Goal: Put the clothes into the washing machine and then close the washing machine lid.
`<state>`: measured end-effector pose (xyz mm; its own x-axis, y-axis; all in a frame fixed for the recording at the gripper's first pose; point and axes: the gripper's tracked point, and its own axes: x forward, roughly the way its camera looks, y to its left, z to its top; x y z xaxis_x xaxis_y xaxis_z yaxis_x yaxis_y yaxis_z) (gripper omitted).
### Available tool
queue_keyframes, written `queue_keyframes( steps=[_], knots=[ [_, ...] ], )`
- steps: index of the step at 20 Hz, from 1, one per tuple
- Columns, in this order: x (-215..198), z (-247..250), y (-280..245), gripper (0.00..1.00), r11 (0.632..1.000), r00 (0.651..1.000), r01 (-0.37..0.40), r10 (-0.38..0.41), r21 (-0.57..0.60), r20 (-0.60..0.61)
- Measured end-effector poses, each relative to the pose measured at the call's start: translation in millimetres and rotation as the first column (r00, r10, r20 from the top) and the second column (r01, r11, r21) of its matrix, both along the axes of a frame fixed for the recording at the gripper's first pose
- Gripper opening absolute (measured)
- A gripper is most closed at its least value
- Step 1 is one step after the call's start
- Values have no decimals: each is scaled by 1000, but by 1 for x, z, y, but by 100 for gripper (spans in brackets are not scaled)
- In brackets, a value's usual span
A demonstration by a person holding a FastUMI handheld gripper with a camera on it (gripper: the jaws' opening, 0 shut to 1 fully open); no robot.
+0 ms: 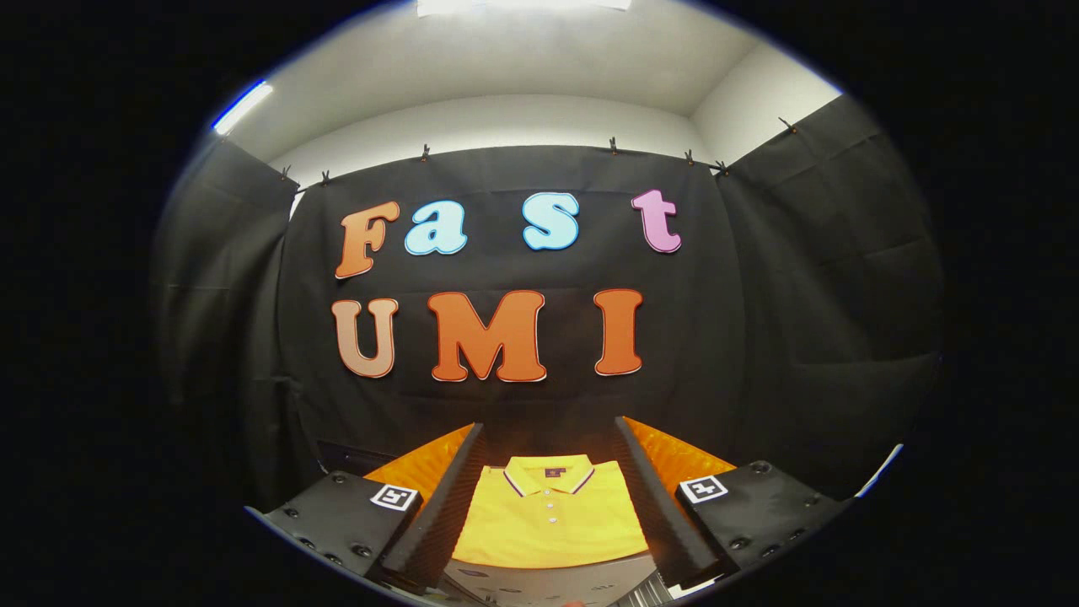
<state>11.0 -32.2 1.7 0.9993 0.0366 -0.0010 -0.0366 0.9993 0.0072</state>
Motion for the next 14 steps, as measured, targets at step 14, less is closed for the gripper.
queue_keyframes(
  steps=[14],
  knots=[
    [112,-102,-5,98,998,982,-54,59,33,-177]
  ],
)
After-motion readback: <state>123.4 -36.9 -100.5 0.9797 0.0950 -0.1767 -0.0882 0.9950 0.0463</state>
